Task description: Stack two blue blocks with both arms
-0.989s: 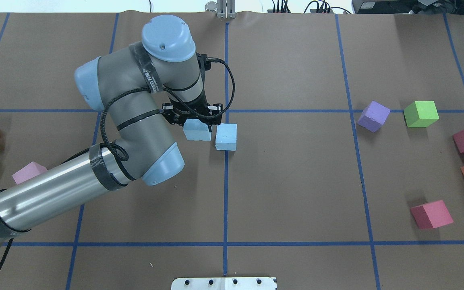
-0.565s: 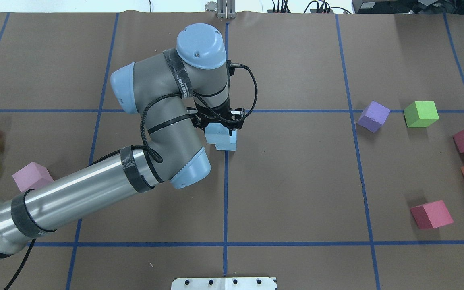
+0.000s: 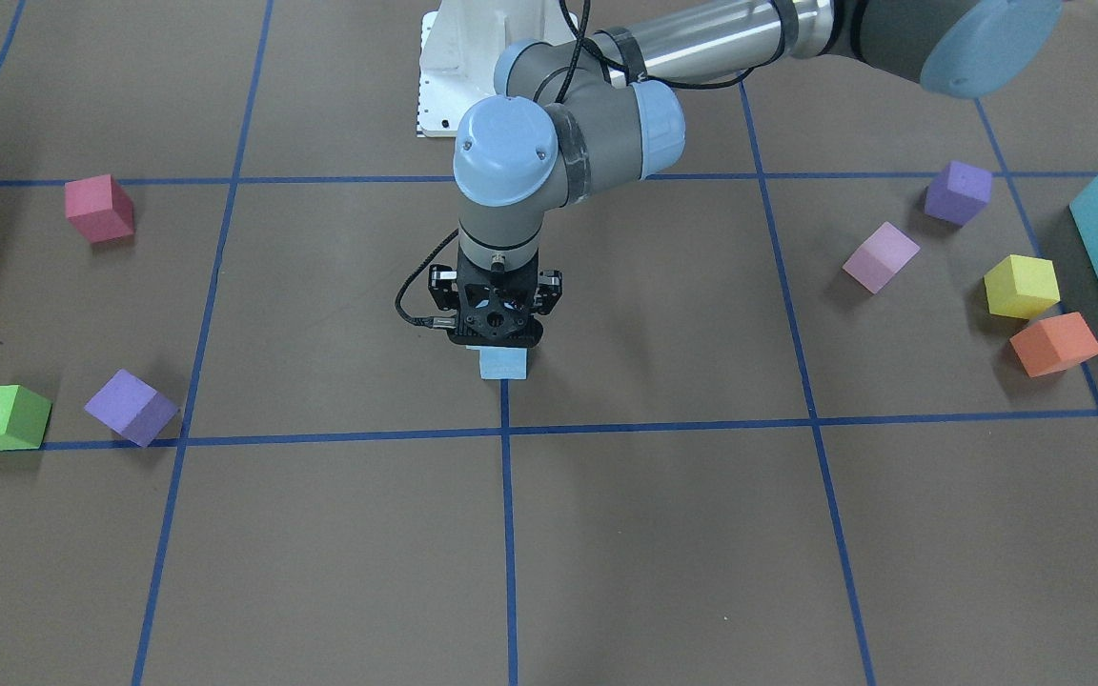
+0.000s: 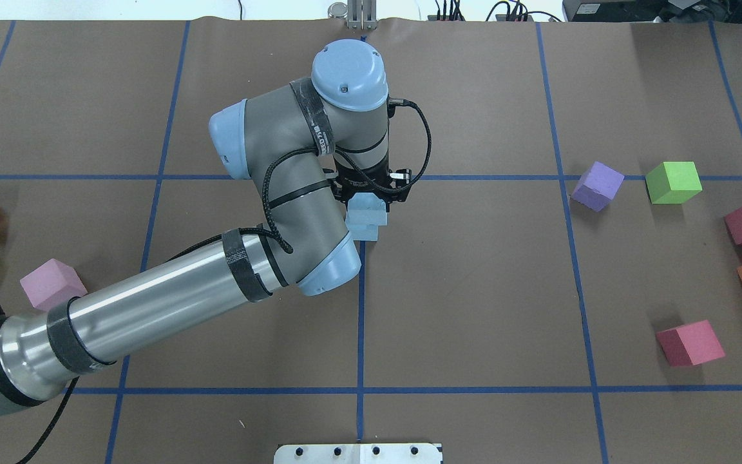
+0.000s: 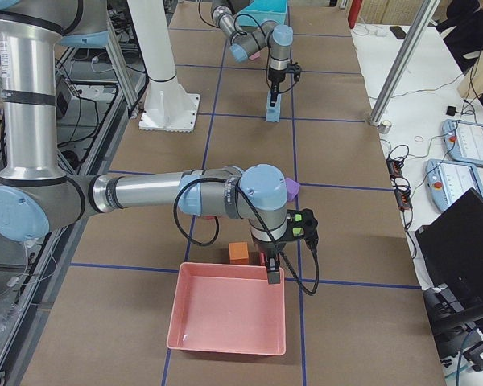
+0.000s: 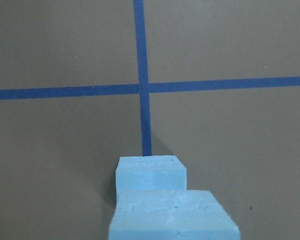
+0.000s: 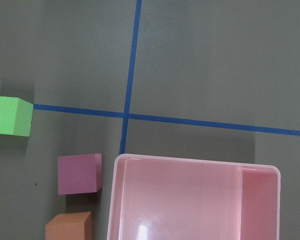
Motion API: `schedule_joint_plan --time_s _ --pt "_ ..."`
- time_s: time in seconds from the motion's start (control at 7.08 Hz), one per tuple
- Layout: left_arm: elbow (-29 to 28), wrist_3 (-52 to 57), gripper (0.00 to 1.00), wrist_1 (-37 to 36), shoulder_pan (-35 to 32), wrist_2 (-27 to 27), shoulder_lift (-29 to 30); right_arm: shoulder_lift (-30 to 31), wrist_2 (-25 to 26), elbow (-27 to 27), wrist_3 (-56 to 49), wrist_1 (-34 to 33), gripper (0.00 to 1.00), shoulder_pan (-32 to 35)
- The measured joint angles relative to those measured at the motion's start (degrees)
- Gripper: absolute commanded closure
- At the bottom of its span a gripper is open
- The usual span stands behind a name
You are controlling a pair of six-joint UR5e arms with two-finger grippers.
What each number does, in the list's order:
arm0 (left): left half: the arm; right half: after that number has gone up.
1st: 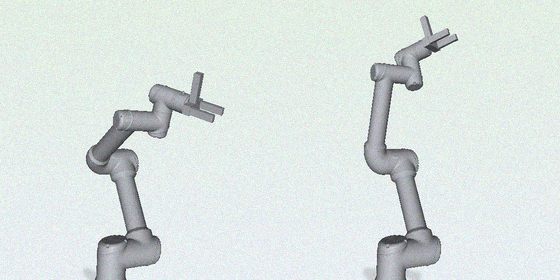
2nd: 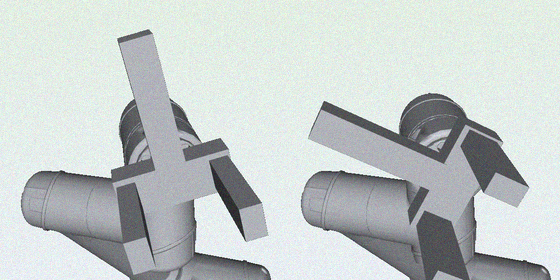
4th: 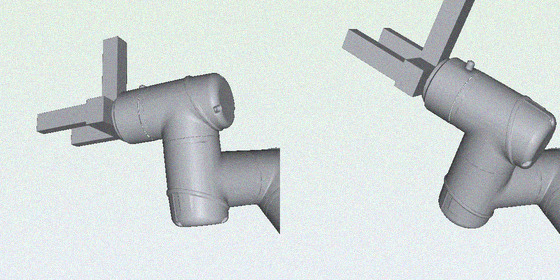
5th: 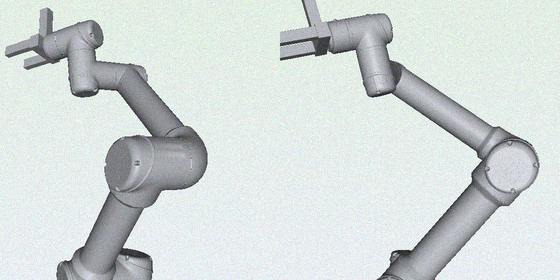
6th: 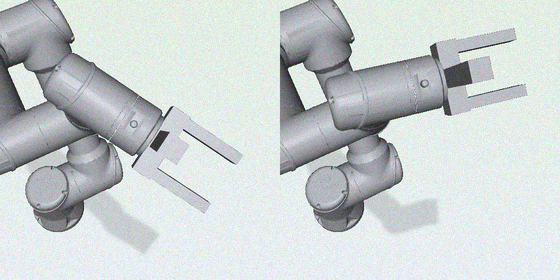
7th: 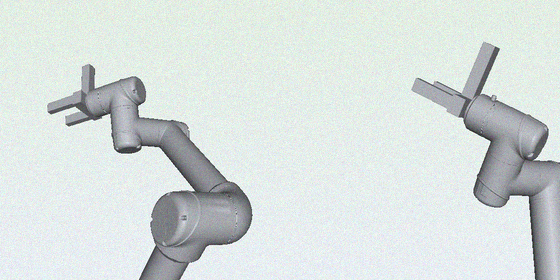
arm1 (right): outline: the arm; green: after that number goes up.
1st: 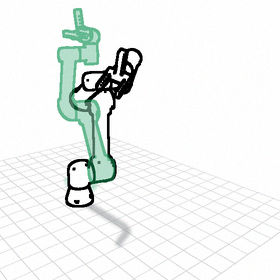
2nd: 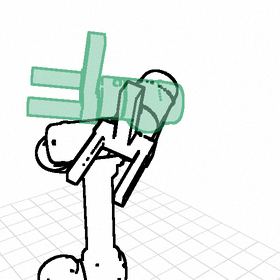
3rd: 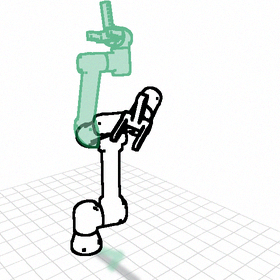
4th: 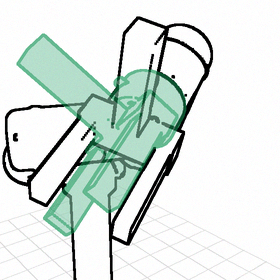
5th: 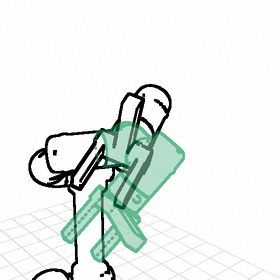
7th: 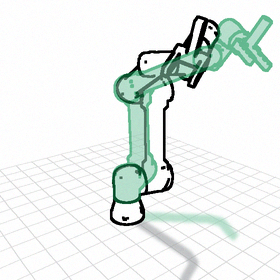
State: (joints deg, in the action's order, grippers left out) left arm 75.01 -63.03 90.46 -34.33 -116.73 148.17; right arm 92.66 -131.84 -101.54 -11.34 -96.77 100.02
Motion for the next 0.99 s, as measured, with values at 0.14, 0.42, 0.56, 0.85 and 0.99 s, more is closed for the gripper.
schedule_joint_plan --time_s 0.14,0.42,0.56,0.85,0.99 --pt "-0.1 0.0 0.34 0.0 0.0 0.0 -0.2 0.0 0.0 0.0 0.0 0.0 0.00 0.0" --pt "0.1 0.0 0.34 0.0 0.0 0.0 -1.2 -0.1 0.0 0.1 0.0 0.0 0.00 0.0" --pt "0.1 0.0 0.33 0.0 0.0 0.0 -1.5 -0.2 0.0 0.1 0.0 0.0 0.00 0.0" --pt "0.2 0.0 0.33 0.0 0.0 0.0 -1.3 -0.2 0.0 0.1 0.1 0.0 0.00 0.0" --pt "0.1 0.0 0.33 0.0 0.0 0.0 -1.1 -0.1 0.0 0.1 0.1 0.0 0.00 0.0"
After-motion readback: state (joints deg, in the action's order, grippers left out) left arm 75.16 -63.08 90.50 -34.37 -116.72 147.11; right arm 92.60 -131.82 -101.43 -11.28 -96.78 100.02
